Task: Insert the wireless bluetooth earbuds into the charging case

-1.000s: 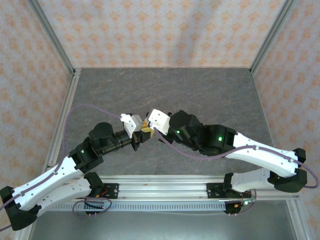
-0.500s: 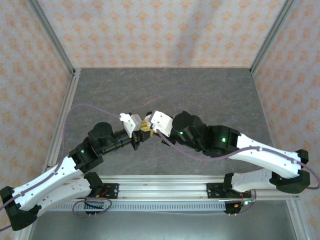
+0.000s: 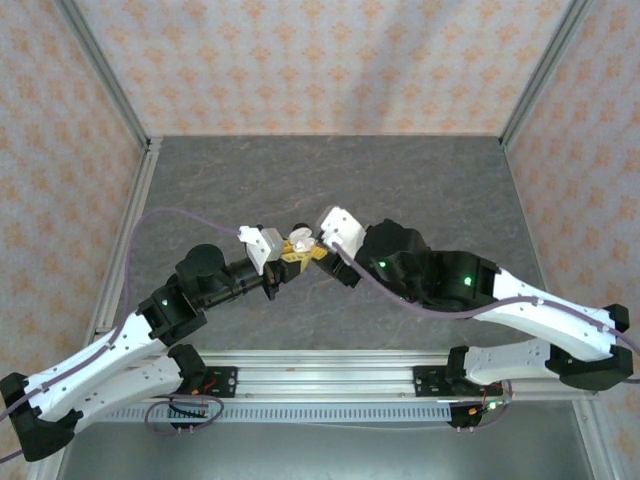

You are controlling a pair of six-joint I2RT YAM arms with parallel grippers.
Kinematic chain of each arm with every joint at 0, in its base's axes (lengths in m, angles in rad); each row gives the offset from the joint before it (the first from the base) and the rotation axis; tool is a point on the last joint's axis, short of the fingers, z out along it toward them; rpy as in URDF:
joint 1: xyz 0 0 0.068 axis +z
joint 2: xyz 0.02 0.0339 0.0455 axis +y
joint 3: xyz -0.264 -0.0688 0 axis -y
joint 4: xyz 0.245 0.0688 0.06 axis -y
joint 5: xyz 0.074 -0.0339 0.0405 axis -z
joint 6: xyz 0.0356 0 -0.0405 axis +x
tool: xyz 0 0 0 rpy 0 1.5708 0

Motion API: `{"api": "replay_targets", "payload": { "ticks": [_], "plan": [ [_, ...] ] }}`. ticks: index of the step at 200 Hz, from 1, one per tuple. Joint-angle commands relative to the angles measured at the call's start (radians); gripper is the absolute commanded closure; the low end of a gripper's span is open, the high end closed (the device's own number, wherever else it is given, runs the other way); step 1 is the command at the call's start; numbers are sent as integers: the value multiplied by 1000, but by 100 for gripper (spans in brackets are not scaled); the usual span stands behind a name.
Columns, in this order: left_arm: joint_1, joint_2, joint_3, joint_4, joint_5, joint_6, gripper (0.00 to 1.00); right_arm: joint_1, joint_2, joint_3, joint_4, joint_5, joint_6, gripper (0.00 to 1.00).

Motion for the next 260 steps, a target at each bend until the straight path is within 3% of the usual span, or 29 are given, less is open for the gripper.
{"api": "replay_targets", "payload": {
  "ticks": [1,25,57,100,167,260],
  "plan": [
    [-4,-16,29,18,-38,4,100,-11,-11,98,-25,90,223,49],
    [-3,-16,27,11,-58,3,100,-29,39,184,-135,81,396,45],
    [-3,-15,30,6,-76,-3,100,-45,126,260,-241,-63,509,37],
    [-3,-16,36,-1,-73,-5,100,-85,193,290,-289,-245,609,40],
    [-3,-26,36,-5,-66,-15,100,-104,213,298,-330,-248,614,54],
    [-4,-31,38,-11,-58,-16,100,-135,237,309,-366,-257,584,56]
  ]
}}
